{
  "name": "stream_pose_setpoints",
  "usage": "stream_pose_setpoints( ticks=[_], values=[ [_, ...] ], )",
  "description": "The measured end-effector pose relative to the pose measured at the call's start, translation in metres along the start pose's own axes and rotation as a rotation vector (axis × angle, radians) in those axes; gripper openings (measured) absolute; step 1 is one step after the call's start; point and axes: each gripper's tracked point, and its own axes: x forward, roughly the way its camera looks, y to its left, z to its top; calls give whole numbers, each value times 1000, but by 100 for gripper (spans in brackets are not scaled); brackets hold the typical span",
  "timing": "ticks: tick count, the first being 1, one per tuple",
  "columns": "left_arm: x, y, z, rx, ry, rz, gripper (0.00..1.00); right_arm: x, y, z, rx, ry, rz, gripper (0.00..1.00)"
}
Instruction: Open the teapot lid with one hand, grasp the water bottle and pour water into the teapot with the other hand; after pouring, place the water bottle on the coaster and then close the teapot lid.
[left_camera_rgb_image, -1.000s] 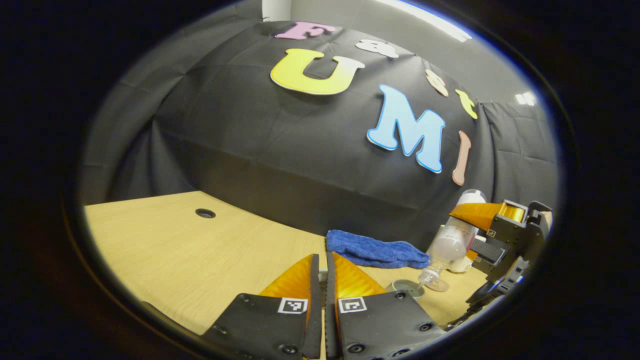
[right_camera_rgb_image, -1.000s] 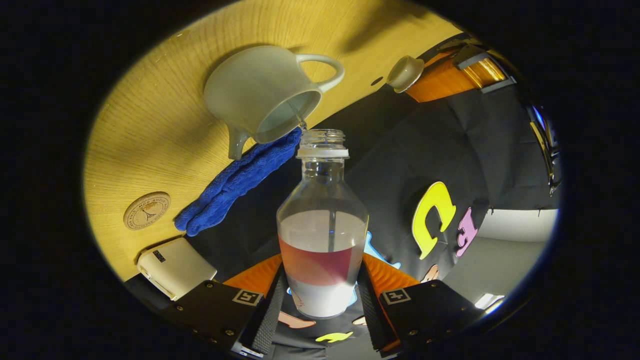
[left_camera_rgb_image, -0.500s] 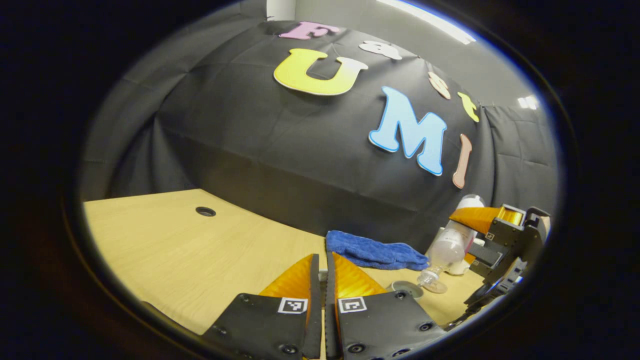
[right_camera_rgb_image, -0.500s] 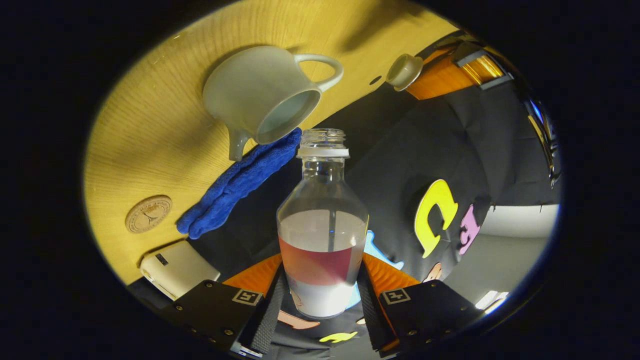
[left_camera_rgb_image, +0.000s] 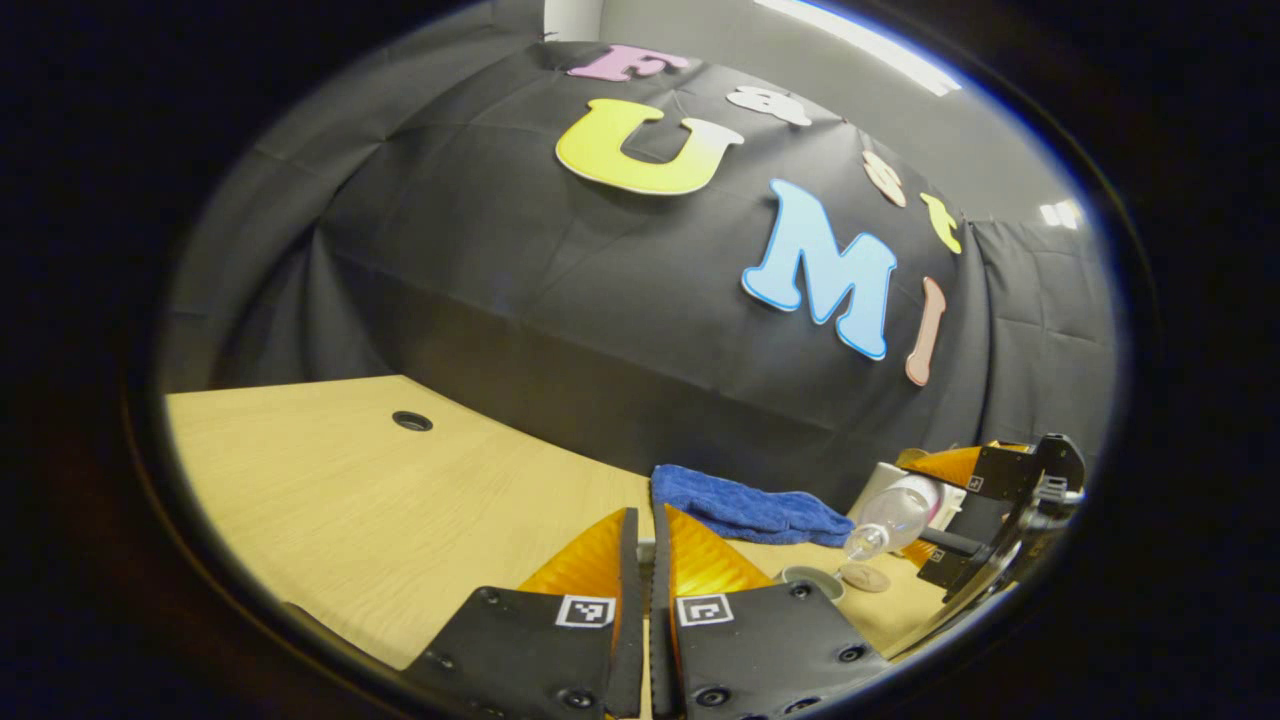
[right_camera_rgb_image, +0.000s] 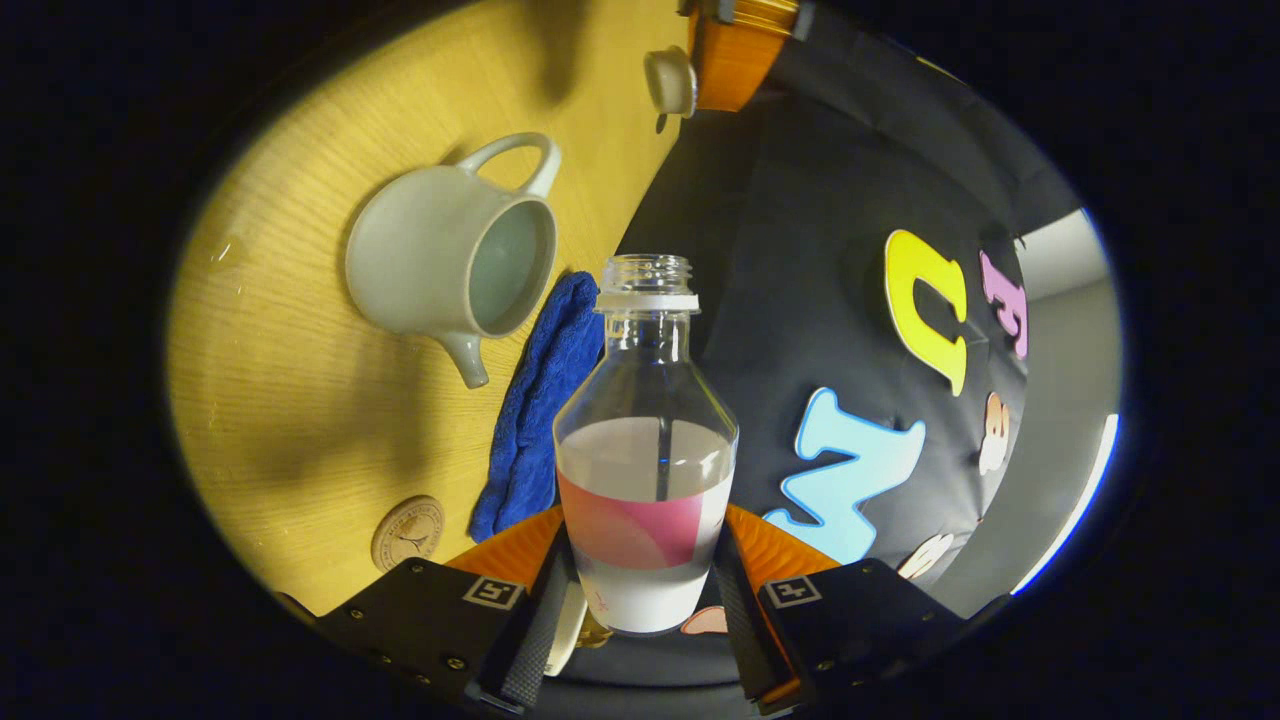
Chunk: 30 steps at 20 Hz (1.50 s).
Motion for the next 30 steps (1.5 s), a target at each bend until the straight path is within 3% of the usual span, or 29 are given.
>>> stream_pose_setpoints(
  ticks=[2, 6, 9, 15, 19, 20, 30],
  values=[
    [0, 0, -1, 3, 3, 0, 8, -3, 3, -4, 102, 7, 25, 72],
    [0, 1, 0, 4, 3, 1, 12, -3, 13, -15, 320, 30, 86, 72],
    [0, 1, 0, 8, 3, 3, 8, -4, 21, -25, 488, 52, 128, 72],
    [0, 0, 1, 20, 2, -3, 12, -3, 25, -59, 721, 120, 136, 73],
    [0, 0, -1, 24, 3, -6, 8, 0, 28, -81, 865, 149, 133, 73],
    [0, 0, -1, 25, 3, -7, 12, 1, 29, -86, 904, 154, 129, 73],
    [0, -1, -1, 30, 5, -12, 12, 24, 69, -98, 1468, 197, 178, 73]
  ],
)
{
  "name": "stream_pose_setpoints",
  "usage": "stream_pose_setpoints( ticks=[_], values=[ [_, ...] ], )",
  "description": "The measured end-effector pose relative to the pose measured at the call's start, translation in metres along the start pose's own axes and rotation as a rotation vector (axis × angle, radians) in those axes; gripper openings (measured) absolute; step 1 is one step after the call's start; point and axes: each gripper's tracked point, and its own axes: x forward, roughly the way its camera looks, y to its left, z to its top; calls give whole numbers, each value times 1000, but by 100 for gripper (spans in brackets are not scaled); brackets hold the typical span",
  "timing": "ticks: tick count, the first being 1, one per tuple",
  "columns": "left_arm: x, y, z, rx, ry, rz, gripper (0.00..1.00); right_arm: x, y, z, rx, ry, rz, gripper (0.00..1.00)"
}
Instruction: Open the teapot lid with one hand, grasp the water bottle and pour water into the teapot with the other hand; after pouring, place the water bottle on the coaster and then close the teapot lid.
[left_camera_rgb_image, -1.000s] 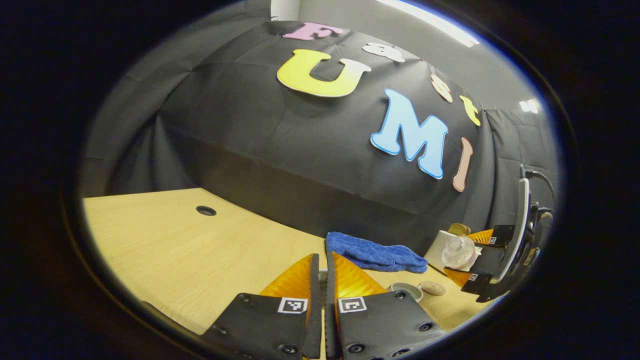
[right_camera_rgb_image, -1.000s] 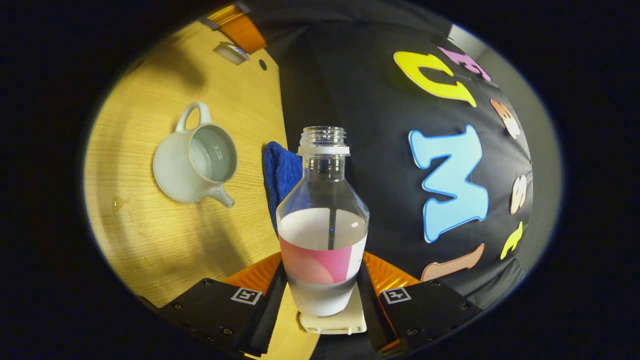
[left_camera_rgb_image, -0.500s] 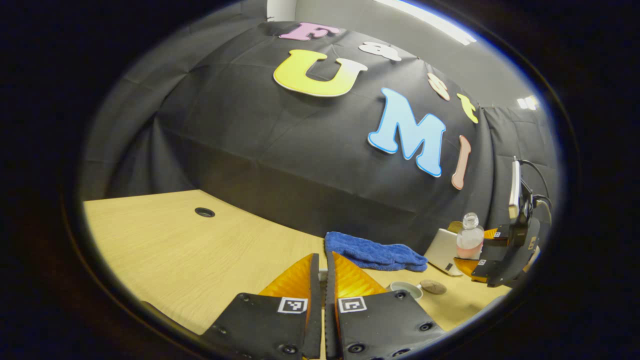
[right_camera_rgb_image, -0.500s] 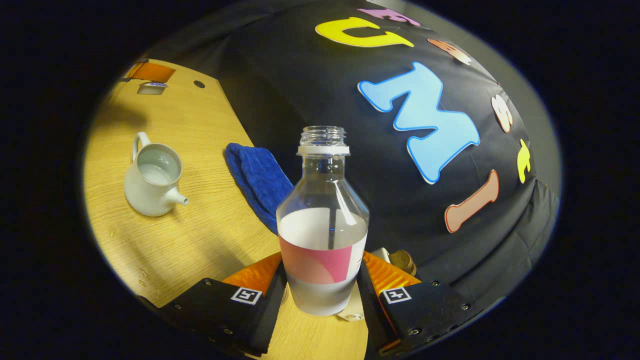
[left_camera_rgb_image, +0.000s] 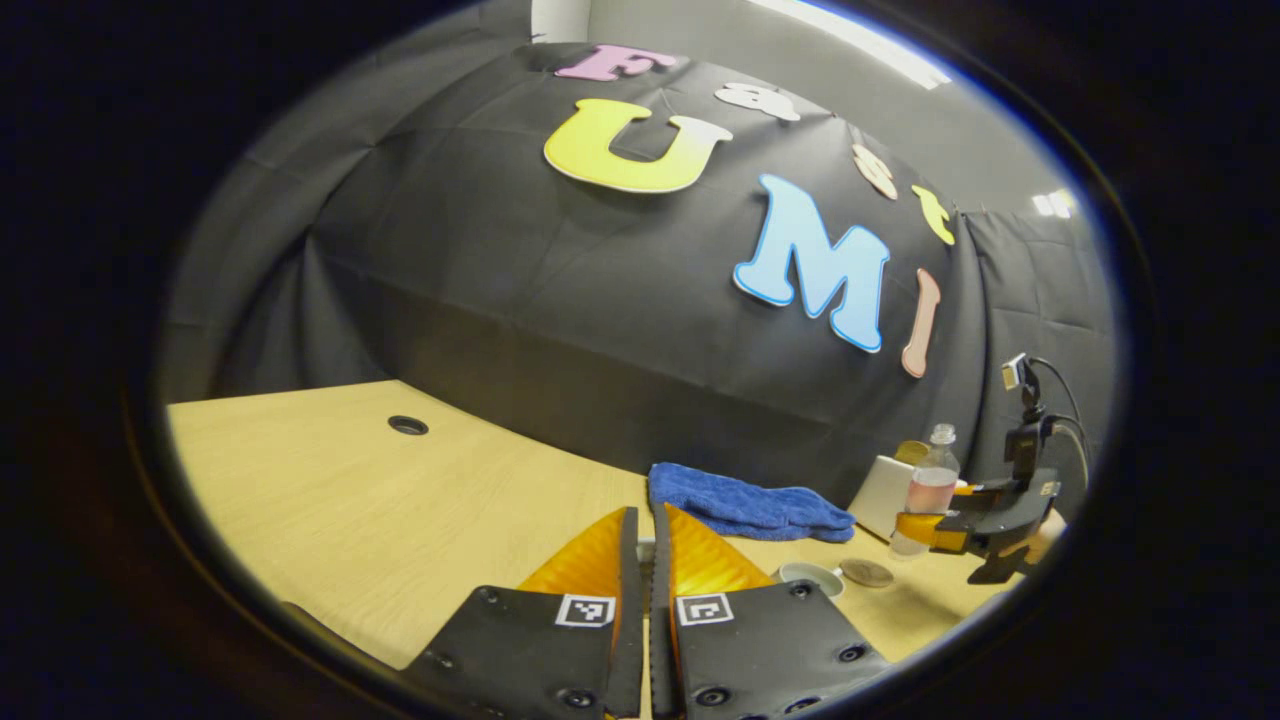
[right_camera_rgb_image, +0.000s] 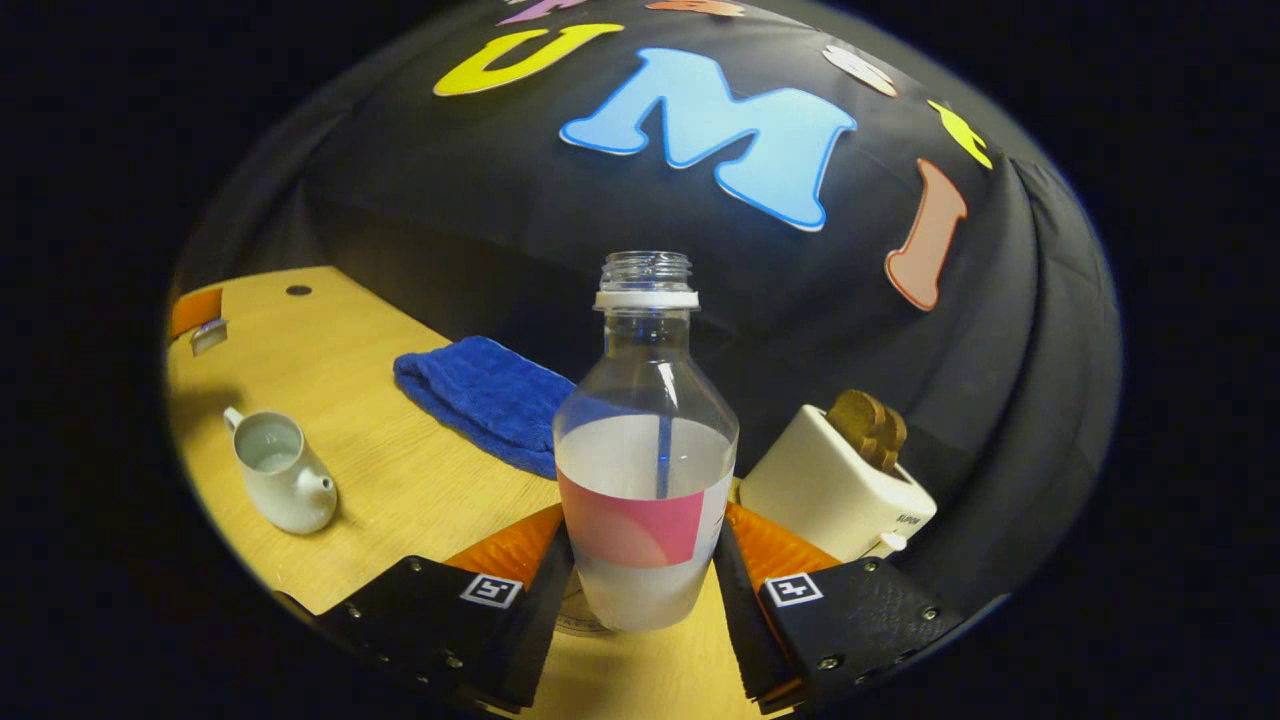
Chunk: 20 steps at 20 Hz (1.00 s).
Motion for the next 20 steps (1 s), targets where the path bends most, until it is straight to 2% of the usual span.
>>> stream_pose_setpoints(
  ticks=[7, 20],
  values=[
    [0, 0, 1, 3, 1, -2, 12, 13, 7, -9, 278, -42, 78, 74],
    [0, -1, 0, 8, 3, -5, 12, 23, 14, -23, 320, -9, 84, 76]
  ],
)
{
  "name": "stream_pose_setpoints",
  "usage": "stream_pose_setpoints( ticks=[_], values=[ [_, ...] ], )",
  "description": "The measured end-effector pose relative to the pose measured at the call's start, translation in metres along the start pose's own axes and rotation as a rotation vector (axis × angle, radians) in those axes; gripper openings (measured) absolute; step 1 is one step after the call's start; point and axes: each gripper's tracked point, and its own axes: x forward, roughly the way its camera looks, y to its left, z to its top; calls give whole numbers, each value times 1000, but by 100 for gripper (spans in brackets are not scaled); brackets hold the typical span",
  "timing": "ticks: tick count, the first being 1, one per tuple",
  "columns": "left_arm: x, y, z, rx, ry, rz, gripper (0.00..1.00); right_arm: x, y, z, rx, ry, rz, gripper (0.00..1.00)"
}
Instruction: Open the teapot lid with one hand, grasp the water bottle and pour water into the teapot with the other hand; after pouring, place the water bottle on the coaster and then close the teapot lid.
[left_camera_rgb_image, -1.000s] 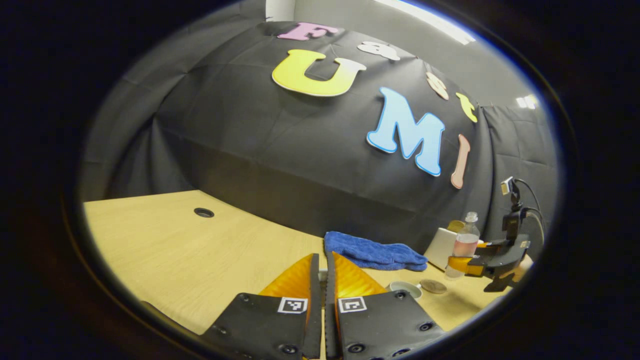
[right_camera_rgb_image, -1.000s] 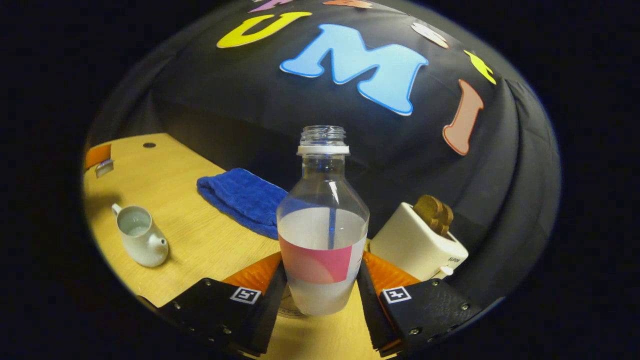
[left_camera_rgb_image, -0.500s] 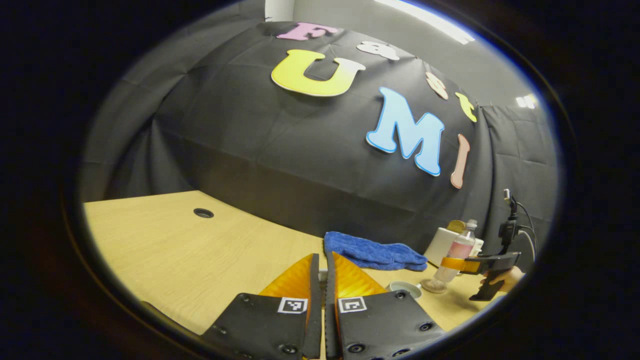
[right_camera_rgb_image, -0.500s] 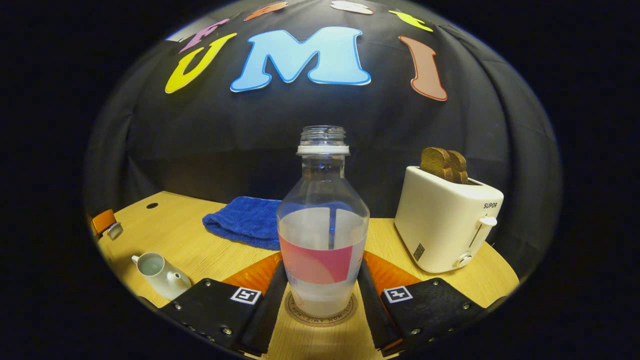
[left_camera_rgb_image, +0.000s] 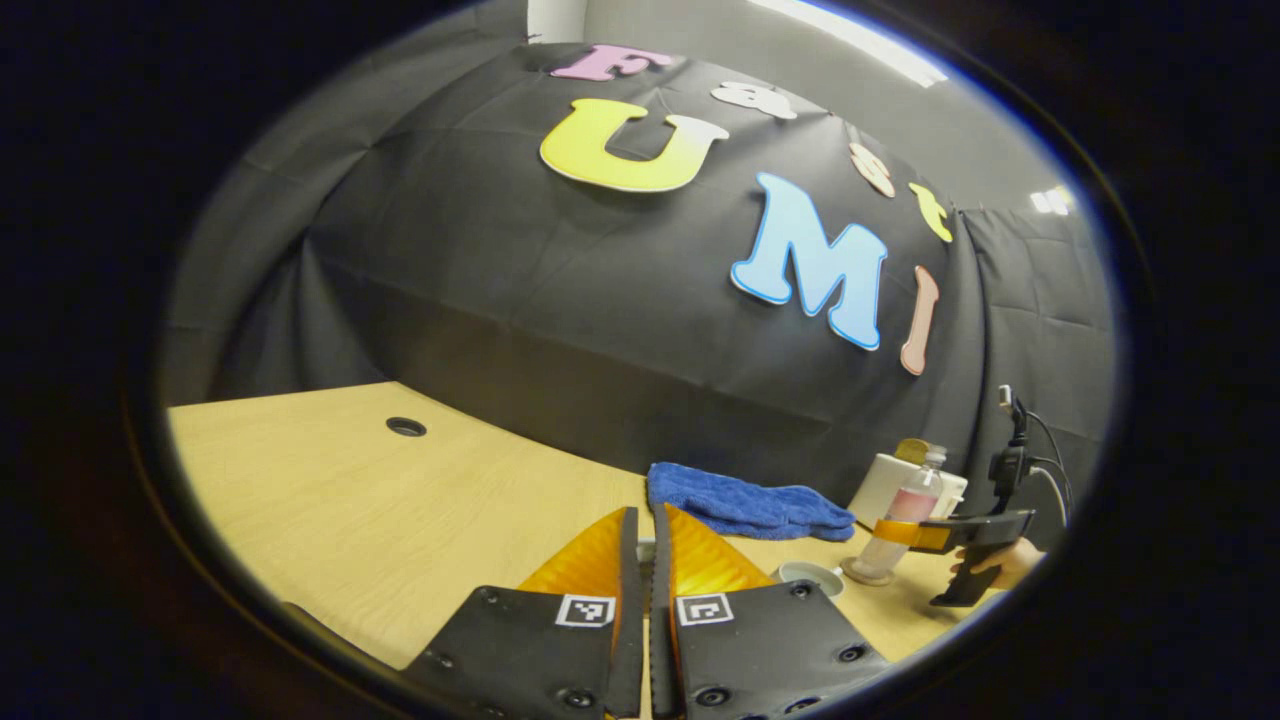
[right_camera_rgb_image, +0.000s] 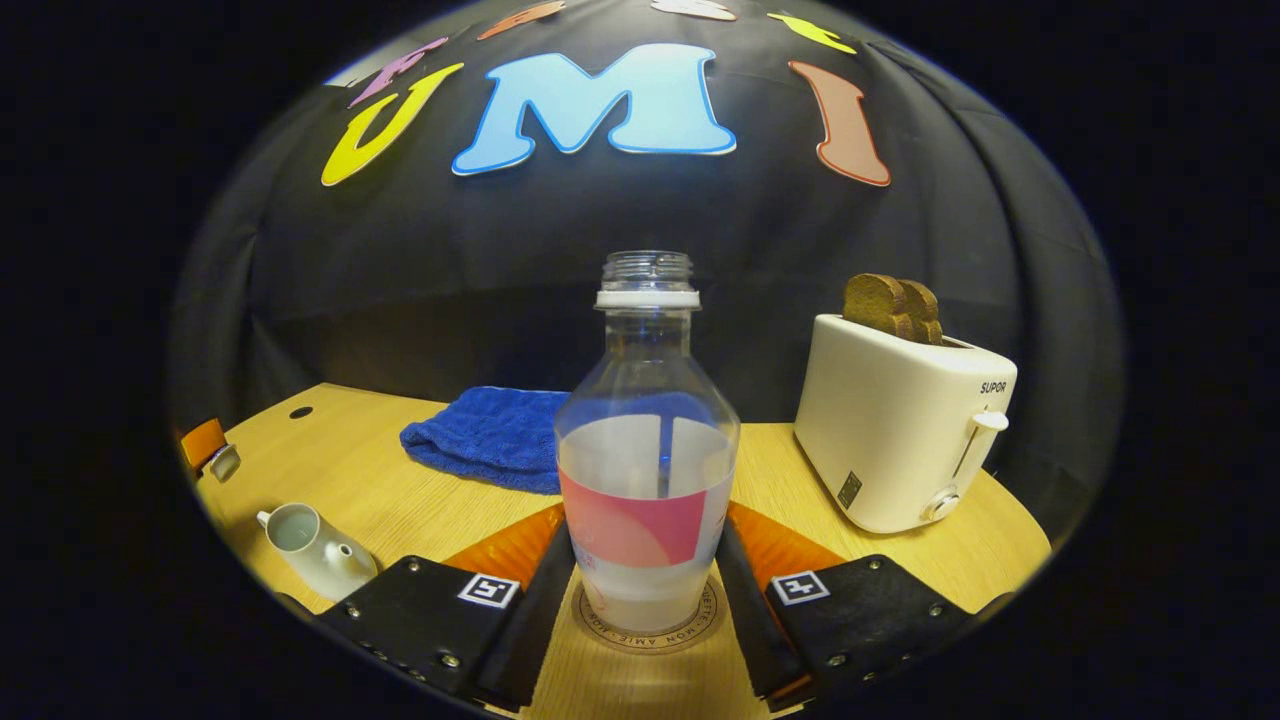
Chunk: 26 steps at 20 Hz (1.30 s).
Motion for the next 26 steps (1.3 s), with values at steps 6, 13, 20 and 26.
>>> stream_pose_setpoints(
  ticks=[6, 13, 20, 26],
  values=[
    [-1, 0, 0, 0, 0, 0, 12, -4, 2, -4, 40, 20, 3, 79],
    [0, 0, 1, -1, 0, 0, 12, -14, 9, 19, 20, -47, -1, 98],
    [0, 0, 1, 1, 1, -1, 12, -55, 9, 72, -34, -189, -43, 98],
    [0, -1, 0, 1, 1, -2, 12, -110, 9, 91, 26, -288, -58, 98]
  ],
)
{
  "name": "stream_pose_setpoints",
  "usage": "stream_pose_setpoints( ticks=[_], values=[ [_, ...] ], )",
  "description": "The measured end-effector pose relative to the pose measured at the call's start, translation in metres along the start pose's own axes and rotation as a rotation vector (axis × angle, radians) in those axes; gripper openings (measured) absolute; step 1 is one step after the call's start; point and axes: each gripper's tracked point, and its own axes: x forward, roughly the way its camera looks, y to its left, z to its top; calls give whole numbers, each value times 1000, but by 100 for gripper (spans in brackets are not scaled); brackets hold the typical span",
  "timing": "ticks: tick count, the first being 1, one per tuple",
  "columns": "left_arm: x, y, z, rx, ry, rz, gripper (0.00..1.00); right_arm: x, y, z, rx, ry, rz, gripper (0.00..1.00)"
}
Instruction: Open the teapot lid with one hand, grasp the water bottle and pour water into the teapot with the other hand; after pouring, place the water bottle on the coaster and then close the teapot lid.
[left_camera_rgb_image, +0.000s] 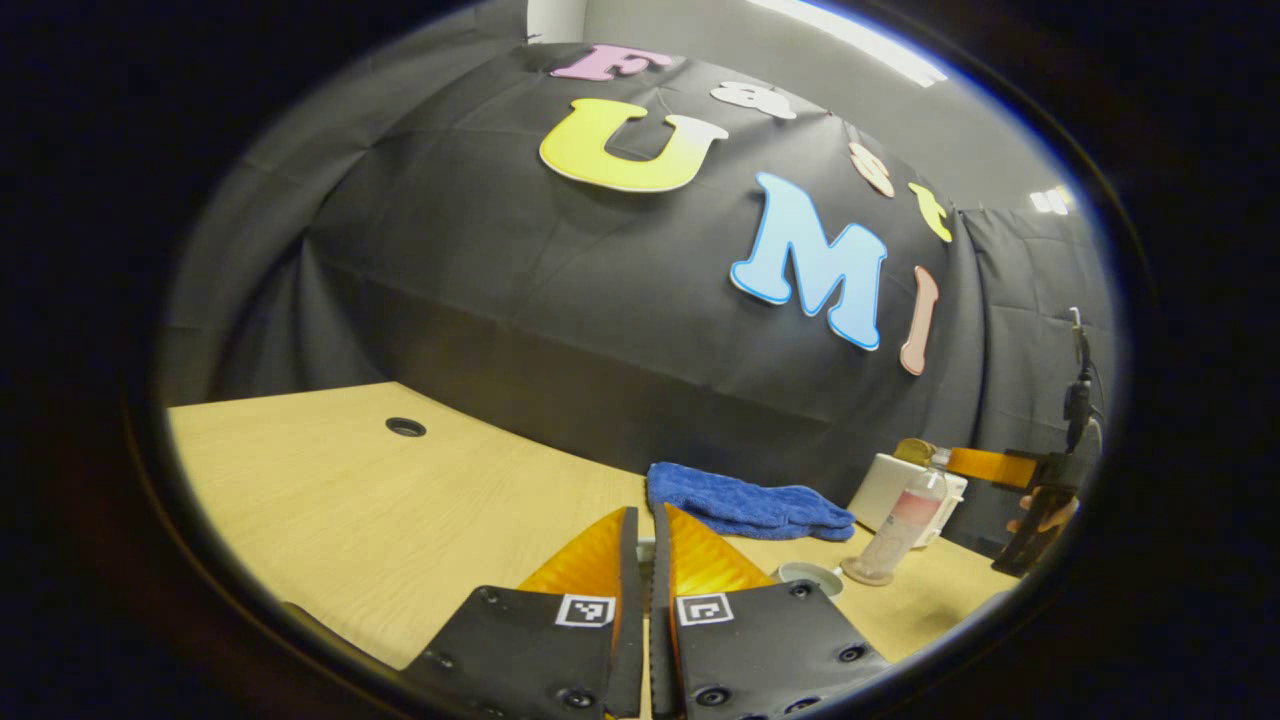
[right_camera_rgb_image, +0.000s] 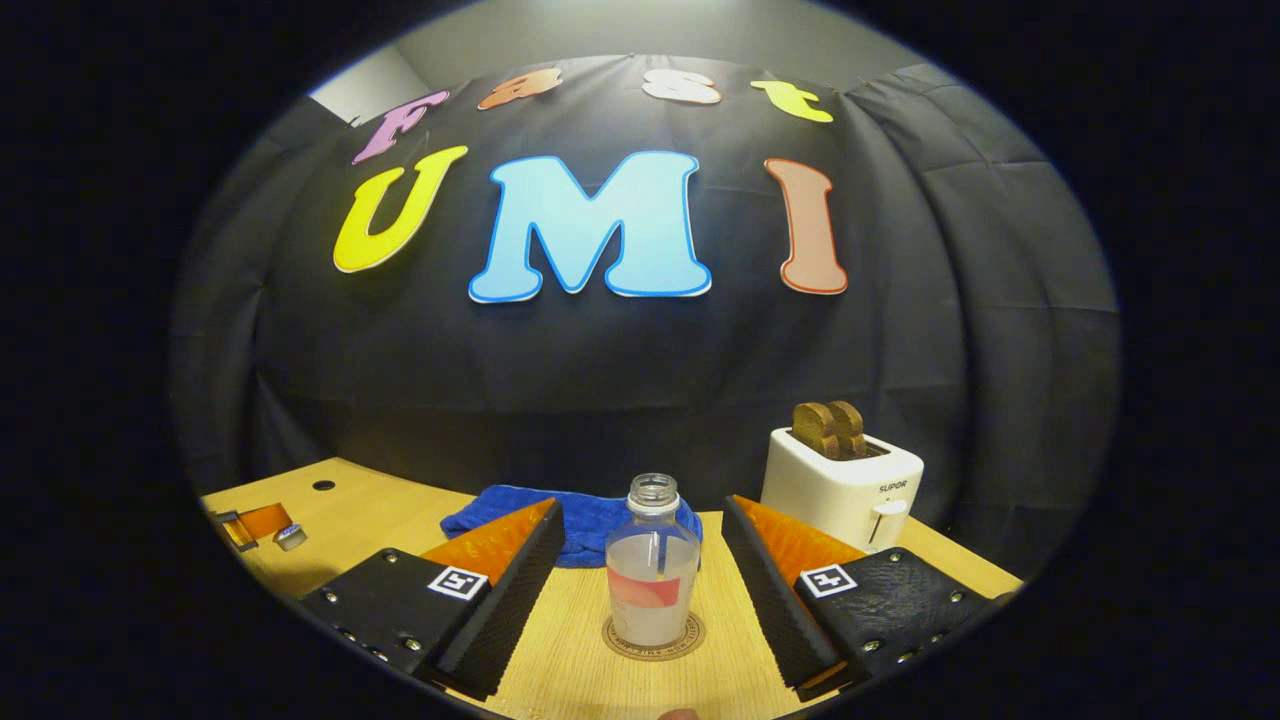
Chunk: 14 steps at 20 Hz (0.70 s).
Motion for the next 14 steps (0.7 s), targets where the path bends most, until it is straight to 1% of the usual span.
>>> stream_pose_setpoints(
  ticks=[2, 3, 4, 5, 7, 8, 9, 10, 11, 14],
  values=[
    [-1, 0, 0, 0, 1, 0, 12, -15, -5, -1, 12, 6, -9, 98],
    [-1, 0, 1, -1, 0, -1, 9, -23, -7, 1, 12, 7, -14, 98],
    [0, 0, 0, -1, 1, -1, 8, -30, -9, 0, 10, 7, -19, 98],
    [-1, 0, 1, -1, 1, -1, 12, -37, -11, 0, 5, 9, -23, 98],
    [-1, 0, 1, 0, 1, -3, 12, -54, -12, -4, 4, 11, -19, 98],
    [-1, 0, 1, -1, 1, -5, 9, -61, -13, -7, -1, 11, -21, 98],
    [-1, 0, 1, -1, 1, -5, 12, -70, -14, -11, -9, 13, -26, 98],
    [0, -1, 0, 0, 2, -5, 9, -78, -13, -15, -16, 16, -28, 98],
    [0, 0, 0, 0, 2, -6, 12, -86, -12, -19, -21, 16, -29, 98],
    [-1, 0, 0, 0, 2, -7, 12, -105, -9, -27, -47, 5, -35, 98]
  ],
)
